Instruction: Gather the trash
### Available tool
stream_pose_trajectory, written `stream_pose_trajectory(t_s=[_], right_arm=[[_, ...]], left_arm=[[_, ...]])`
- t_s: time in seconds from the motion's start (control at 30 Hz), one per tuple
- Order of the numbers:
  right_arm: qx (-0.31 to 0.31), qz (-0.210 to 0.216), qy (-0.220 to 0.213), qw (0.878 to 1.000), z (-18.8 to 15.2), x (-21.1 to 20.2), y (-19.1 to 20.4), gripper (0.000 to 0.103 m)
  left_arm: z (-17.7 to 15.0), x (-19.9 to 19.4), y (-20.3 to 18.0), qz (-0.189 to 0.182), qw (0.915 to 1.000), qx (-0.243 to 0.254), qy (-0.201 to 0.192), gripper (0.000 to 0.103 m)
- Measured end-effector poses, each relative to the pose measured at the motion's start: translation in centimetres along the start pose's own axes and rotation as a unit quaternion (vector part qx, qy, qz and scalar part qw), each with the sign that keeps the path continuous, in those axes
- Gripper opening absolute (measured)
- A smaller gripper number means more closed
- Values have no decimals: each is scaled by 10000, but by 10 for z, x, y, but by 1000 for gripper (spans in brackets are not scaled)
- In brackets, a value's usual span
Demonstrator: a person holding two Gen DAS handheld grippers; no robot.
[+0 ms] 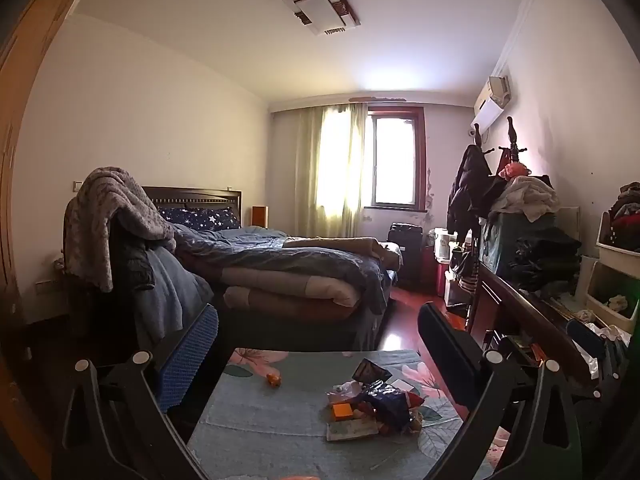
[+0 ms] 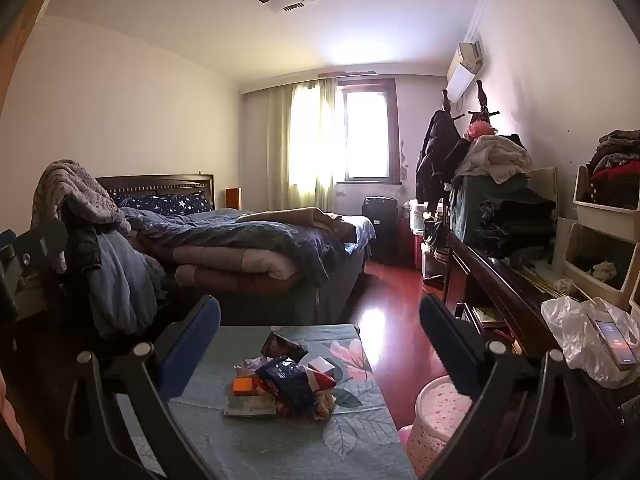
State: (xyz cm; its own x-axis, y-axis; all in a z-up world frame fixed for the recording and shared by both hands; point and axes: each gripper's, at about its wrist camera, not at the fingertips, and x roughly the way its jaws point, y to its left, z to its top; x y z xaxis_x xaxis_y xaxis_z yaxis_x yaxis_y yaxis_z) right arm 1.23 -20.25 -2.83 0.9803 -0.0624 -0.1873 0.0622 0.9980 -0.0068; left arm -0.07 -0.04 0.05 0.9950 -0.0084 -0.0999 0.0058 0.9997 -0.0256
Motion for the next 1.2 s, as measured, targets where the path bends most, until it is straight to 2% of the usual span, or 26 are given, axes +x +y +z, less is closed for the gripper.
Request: stream_pose_trajectory(t_s=[0.03,0.8,1.2], right_arm=[[3,-2,-9,10000,0,0,0,100],[-13,-26,-65,10000,0,-4,-1,100],[38,-272,-268,9993,5,-10,-12,100]], left_arm=[[0,2,1,22,9999,-60,101,99],[-1,-3,2,20,10000,-44,16,99],[1,-6,5,103,9999,-89,-28,99]])
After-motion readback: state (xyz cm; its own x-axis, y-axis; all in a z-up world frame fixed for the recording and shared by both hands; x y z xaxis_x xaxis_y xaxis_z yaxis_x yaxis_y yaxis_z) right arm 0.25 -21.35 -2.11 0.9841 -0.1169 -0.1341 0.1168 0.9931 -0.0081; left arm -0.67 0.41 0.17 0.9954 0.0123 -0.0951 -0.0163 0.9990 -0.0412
